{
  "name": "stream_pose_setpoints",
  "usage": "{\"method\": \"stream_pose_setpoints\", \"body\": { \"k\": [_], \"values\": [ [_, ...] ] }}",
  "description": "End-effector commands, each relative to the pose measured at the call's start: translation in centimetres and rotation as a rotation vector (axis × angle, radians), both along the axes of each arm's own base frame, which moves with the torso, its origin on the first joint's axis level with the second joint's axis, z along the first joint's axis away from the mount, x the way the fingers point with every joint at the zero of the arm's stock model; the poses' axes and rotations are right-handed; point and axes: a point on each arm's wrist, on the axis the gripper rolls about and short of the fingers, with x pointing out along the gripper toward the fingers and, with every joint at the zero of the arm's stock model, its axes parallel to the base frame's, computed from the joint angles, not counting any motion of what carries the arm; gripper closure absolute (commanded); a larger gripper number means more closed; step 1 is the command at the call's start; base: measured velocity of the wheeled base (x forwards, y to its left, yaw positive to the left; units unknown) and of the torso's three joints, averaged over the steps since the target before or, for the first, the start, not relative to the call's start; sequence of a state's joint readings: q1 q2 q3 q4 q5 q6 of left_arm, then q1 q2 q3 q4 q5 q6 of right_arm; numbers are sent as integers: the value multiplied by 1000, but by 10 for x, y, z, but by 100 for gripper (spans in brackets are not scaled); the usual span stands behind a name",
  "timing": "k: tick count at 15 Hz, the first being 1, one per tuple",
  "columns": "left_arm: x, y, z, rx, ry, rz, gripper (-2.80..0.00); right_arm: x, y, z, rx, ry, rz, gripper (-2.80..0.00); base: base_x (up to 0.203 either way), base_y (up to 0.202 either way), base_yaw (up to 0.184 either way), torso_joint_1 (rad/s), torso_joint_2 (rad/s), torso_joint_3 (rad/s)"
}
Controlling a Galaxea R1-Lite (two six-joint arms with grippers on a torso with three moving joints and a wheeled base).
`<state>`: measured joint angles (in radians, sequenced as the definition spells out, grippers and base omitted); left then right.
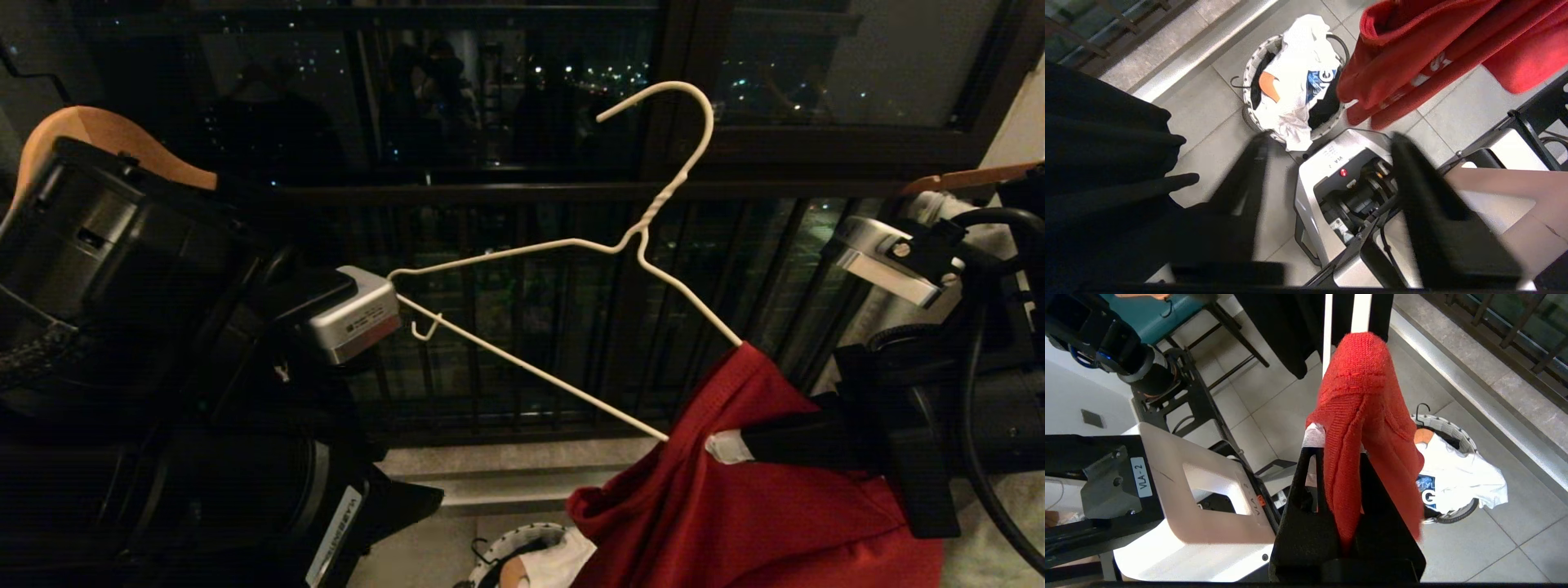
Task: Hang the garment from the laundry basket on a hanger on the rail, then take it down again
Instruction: Take the clothes off the clothes rack
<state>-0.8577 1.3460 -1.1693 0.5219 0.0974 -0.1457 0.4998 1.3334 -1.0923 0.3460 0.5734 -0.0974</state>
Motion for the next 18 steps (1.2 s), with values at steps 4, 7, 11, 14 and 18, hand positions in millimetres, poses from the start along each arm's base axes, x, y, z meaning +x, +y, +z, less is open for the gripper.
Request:
{"method": "stream_pose_setpoints", "body": {
  "k": [4,7,11,14,18],
  "values": [
    [-12,32,26,-40,-47,70,0,5,3,1,-18,-9,-13,0,0,0,0,0,0,0],
    [-7,57,40,-54,-100,164,0,16,10,11,-89,-7,-38,0,0,0,0,0,0,0],
    [2,71,40,-74,-92,141,0,19,8,0,-362,26,-17,0,0,0,0,0,0,0],
    [14,79,34,-108,-47,68,0,14,4,3,-502,6,18,0,0,0,0,0,0,0],
    [38,82,-4,-134,-44,-71,0,8,-2,17,-635,-55,37,0,0,0,0,0,0,0]
  ]
}}
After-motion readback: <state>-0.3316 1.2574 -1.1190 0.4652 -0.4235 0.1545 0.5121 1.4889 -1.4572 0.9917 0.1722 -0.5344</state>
